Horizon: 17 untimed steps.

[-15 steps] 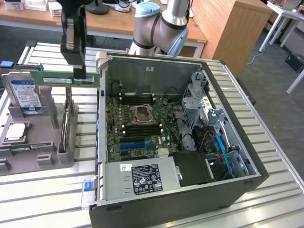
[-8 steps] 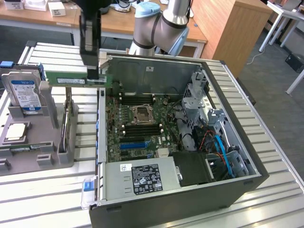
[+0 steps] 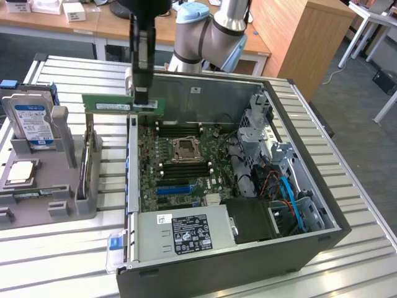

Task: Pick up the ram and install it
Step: 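Pick up the ram and move it above insertion slot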

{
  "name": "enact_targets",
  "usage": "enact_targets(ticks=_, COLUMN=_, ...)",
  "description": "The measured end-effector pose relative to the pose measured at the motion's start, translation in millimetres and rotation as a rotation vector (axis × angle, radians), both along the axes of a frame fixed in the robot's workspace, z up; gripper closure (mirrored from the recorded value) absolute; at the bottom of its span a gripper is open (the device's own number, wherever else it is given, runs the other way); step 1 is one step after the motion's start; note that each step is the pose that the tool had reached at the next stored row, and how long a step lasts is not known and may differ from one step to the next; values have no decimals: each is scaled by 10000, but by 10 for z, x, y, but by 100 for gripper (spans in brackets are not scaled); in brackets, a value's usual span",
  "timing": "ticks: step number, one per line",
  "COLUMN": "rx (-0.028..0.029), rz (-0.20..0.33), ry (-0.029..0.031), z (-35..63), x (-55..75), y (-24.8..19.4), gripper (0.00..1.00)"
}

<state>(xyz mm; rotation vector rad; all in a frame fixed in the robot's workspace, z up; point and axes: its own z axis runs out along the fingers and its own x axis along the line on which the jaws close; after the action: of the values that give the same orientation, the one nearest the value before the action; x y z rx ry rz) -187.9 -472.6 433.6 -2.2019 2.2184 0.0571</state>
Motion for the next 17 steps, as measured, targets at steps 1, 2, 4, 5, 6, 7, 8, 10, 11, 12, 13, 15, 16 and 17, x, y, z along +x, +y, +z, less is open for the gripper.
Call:
enact_targets(ticks=1, rx=0, rz=-1, ry=1, z=0, x=37, y=0, gripper=88)
enact_targets(ticks=2, rx=0, rz=-2, ry=0, z=0, x=75, y=0, gripper=88)
enact_targets(ticks=4, rx=-1, rz=0, ry=1, z=0, x=153, y=0, gripper=88)
enact_targets(ticks=5, rx=0, rz=0, ry=0, z=0, x=191, y=0, gripper=88)
enact_targets(ticks=6, rx=0, rz=-1, ry=0, z=0, x=229, y=0, gripper=88)
enact_targets(ticks=7, rx=0, rz=-2, ry=0, z=0, x=269, y=0, gripper=88)
enact_targets(ticks=8, rx=0, rz=-1, ry=0, z=0, x=305, y=0, gripper=88)
enact_targets(ticks=10, rx=1, rz=0, ry=0, z=0, x=374, y=0, gripper=88)
enact_targets(ticks=11, rx=0, rz=-1, ry=0, z=0, x=409, y=0, gripper=88)
enact_targets(ticks=12, rx=0, rz=-2, ry=0, z=0, x=445, y=0, gripper=88)
enact_targets(ticks=13, rx=0, rz=-1, ry=0, z=0, x=613, y=0, gripper=88)
enact_targets(ticks=15, rx=0, rz=0, ry=0, z=0, x=855, y=0, gripper=88)
enact_targets(ticks=16, rx=0, rz=0, ry=1, z=0, x=885, y=0, gripper=88)
enact_targets(ticks=17, rx=0, rz=-1, ry=1, z=0, x=917, y=0, gripper=88)
